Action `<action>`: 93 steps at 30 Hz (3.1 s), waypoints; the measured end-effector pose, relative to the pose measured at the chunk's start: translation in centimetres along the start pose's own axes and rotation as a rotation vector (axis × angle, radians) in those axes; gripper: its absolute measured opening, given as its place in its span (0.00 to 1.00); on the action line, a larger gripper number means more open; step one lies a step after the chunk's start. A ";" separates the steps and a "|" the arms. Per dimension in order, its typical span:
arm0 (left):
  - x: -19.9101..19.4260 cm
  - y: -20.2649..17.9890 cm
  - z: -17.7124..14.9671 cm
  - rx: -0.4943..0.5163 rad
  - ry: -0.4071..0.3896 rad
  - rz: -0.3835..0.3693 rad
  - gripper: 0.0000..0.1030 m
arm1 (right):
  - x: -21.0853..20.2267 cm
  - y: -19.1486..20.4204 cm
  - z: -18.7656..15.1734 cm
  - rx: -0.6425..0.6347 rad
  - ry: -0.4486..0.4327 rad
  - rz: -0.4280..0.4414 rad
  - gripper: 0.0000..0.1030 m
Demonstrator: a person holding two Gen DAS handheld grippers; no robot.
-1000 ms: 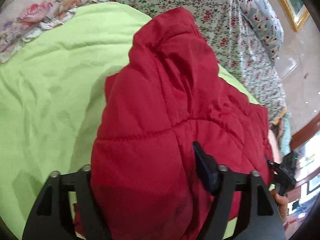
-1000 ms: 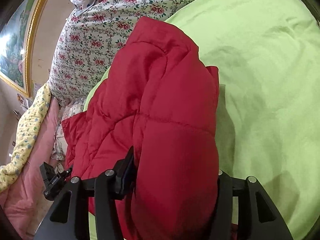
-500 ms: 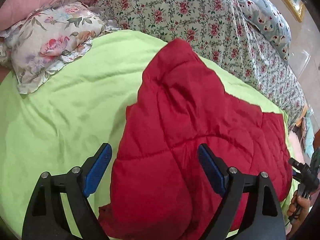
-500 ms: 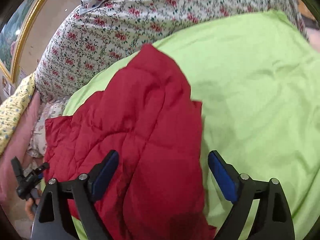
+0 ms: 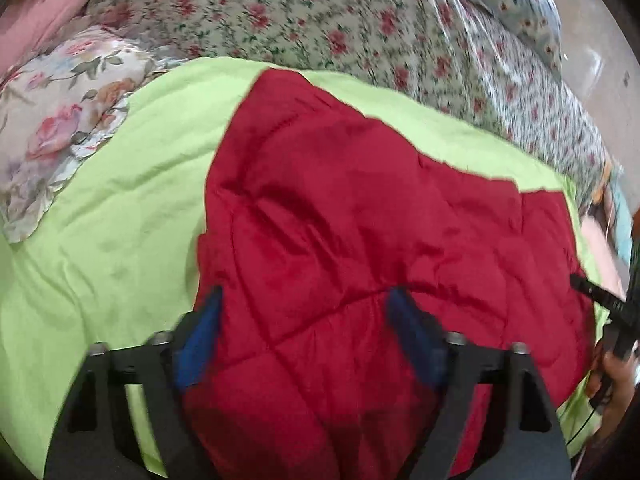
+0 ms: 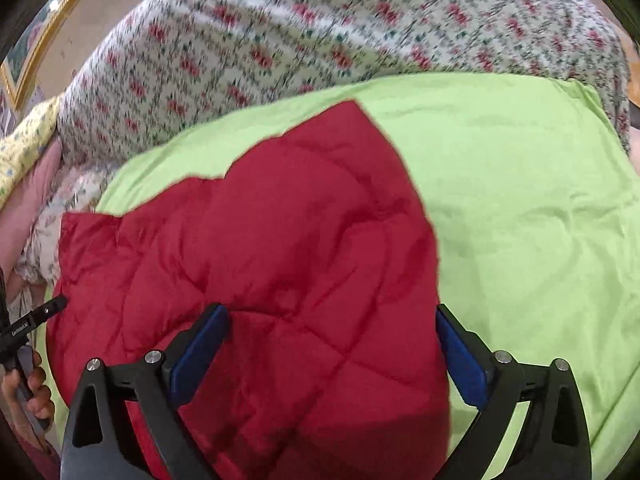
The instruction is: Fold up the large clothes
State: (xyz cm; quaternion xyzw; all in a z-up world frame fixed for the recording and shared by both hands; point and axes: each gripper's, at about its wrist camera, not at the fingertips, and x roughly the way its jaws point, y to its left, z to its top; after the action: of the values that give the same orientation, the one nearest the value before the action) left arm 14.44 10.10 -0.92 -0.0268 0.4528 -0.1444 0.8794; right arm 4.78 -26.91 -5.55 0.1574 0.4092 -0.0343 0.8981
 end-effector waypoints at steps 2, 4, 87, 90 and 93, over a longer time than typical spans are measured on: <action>0.0 0.1 -0.1 -0.001 -0.003 -0.012 0.53 | 0.6 0.1 -0.3 -0.003 0.014 0.004 0.80; -0.3 0.5 0.1 -0.009 -0.006 -0.027 0.42 | 0.6 -0.1 -0.5 0.003 0.010 0.003 0.67; -0.9 -7.1 -3.2 0.087 -0.003 -0.065 0.61 | 2.5 0.4 1.6 0.078 -0.037 -0.025 0.40; -0.4 -7.0 -3.4 0.079 -0.002 -0.066 0.61 | 0.2 0.7 0.9 0.068 -0.084 -0.021 0.53; -0.2 -6.9 -3.5 0.082 -0.004 -0.062 0.61 | -2.1 1.1 -0.2 0.067 -0.119 -0.010 0.53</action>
State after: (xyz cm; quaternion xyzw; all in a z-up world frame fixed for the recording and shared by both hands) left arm 9.94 3.82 -1.55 -0.0049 0.4436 -0.1900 0.8759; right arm 3.40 -25.91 -3.82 0.1831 0.3544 -0.0616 0.9149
